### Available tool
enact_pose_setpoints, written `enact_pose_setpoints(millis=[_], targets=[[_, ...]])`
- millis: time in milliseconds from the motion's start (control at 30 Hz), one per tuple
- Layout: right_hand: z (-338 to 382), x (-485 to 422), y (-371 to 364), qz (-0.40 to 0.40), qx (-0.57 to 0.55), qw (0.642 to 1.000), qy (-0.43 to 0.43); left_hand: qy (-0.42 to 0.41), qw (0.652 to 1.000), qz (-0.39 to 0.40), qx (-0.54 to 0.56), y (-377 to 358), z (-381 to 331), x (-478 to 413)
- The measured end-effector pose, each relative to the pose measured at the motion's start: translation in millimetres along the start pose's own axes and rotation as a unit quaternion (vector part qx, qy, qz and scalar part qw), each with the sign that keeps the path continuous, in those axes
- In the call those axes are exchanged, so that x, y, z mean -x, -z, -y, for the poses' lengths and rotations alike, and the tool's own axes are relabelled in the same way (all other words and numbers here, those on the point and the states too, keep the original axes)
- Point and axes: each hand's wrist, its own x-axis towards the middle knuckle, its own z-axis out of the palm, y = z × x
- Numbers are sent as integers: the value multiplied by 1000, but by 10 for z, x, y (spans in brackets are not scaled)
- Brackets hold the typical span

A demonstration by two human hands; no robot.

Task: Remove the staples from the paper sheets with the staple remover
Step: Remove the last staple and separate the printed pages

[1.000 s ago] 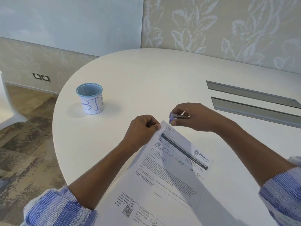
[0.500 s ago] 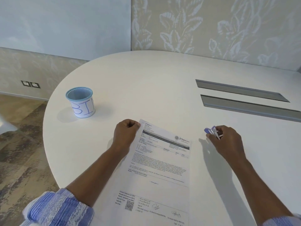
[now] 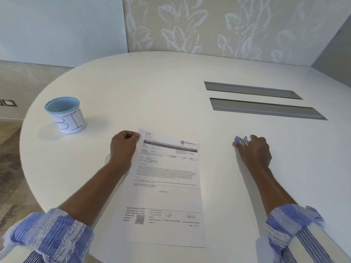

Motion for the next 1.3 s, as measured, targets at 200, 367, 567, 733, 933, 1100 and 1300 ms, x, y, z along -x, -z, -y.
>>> enact_pose_setpoints(millis=[200, 367, 567, 733, 933, 1100, 1300], targets=[[372, 546, -27, -16, -171, 980, 104, -2, 999, 22, 48, 45, 6, 58], [779, 1078, -91, 168, -343, 924, 25, 31, 981, 67, 177, 123, -29, 104], [890, 1191, -71, 274, -410, 870, 20, 31, 974, 53, 220, 145, -58, 79], [963, 1046, -59, 224, -483, 846, -38, -50, 988, 145, 16, 157, 52, 212], [1163, 966, -51, 177, -430, 885, 14, -226, 947, 99, -207, 65, -87, 332], [1302, 888, -107, 127, -278, 944, 127, -243, 929, 92, -263, -13, -158, 294], [1219, 992, -366, 119, -152, 961, 197, -288, 838, 78, -456, 7, 197, 223]])
